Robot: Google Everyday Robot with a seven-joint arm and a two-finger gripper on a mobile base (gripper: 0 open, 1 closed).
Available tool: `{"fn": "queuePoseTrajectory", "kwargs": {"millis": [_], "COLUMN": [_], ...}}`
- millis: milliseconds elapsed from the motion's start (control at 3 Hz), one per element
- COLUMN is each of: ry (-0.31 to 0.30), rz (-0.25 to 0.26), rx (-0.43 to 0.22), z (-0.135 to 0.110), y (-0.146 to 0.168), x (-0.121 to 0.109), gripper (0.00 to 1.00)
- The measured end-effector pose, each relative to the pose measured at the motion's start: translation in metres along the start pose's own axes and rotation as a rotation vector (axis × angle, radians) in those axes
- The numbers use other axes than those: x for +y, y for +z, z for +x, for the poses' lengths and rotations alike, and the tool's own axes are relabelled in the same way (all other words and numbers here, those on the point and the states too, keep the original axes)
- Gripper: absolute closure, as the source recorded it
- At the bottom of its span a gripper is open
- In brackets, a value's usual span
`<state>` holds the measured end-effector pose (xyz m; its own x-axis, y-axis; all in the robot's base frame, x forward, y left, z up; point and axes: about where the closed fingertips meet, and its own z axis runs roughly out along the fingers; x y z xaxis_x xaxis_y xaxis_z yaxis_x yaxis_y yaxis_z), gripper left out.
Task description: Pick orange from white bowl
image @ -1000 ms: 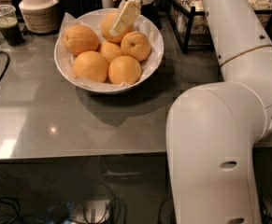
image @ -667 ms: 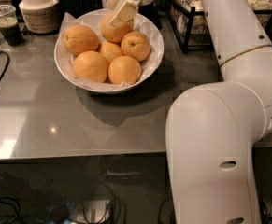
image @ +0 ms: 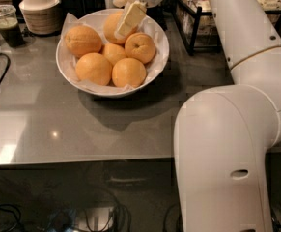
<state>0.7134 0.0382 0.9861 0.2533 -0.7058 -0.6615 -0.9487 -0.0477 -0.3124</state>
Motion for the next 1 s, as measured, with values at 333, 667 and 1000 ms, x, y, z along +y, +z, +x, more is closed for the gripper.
{"fn": "queuePoseTrajectory", "kwargs": {"millis": [333,667,1000], "ry": [0.008,0.024,0.038], "rz": [-0.003,0.001,-0.006], "rx": [0.002,-0.017,-0.053], "z": [0.001,0.002,0.004], "y": [-0.001,0.002,0.011], "x": [0.002,0.0,0.0], "gripper": [0.1,0.16,0.23]}}
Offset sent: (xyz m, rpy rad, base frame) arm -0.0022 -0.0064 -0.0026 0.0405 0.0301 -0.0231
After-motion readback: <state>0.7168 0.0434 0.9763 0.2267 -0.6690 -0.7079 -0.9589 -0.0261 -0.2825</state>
